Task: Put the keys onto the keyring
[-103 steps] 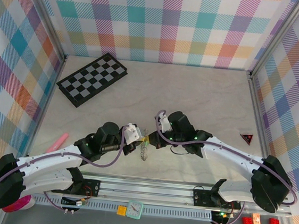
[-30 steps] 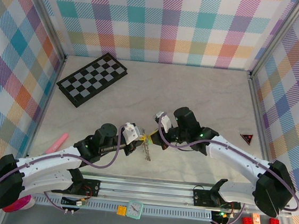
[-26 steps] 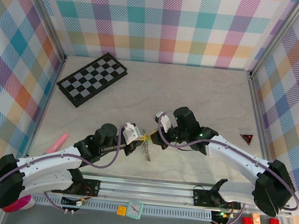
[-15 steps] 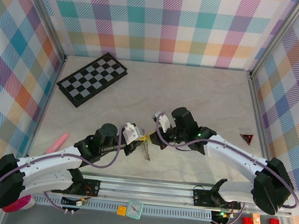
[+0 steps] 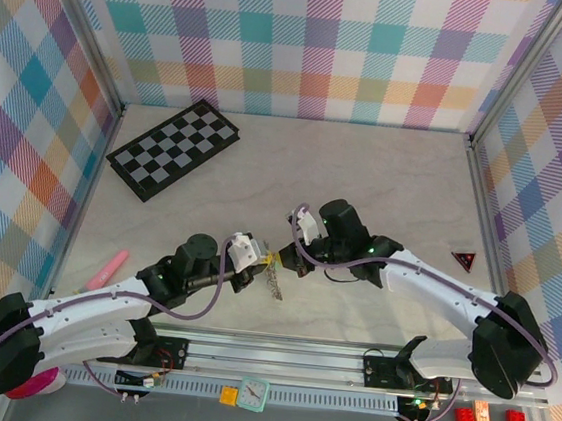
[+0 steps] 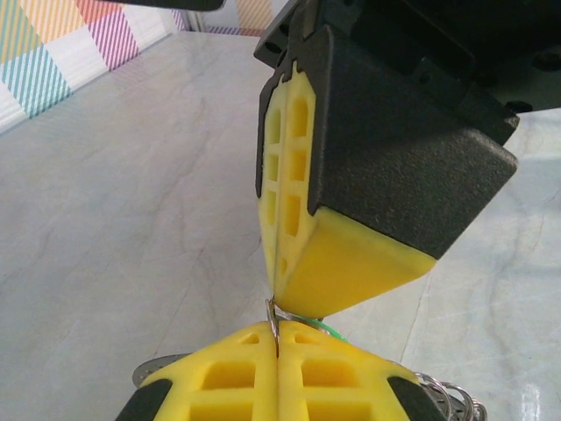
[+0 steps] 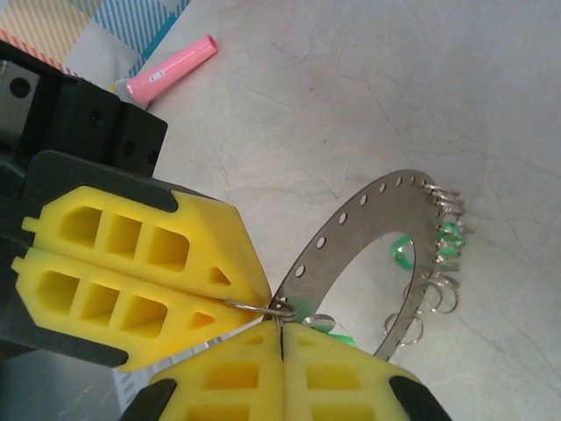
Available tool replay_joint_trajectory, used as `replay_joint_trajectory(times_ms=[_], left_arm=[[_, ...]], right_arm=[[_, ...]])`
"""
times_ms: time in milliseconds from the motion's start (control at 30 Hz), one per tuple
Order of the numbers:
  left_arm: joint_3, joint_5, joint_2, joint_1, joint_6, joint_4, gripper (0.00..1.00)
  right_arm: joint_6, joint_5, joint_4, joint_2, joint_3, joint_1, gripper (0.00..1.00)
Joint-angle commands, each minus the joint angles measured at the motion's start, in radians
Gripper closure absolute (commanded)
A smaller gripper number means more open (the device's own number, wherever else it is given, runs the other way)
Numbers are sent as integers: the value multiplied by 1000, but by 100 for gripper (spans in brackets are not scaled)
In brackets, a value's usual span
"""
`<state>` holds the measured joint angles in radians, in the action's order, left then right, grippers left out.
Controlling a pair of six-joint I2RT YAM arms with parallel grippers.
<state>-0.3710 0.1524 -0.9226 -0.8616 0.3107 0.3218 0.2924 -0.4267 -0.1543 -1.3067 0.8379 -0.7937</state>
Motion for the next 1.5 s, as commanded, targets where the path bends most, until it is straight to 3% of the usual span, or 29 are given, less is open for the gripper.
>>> replay_joint_trajectory(times_ms=[0,700,833,1467], left_arm=[[7,42,20,-11,25,63,100],[25,26,28,-11,26,112,100],[30,30,31,-12,17,127,100],[57,31,43,-12,-7,190,100]], right_arm=[[89,-14,32,-37,6,35,100],[201,-199,139,-94,-36,86,100],[210,-237,162,-104,-43,92,91],[278,-374,310,-151,-87,133,89]])
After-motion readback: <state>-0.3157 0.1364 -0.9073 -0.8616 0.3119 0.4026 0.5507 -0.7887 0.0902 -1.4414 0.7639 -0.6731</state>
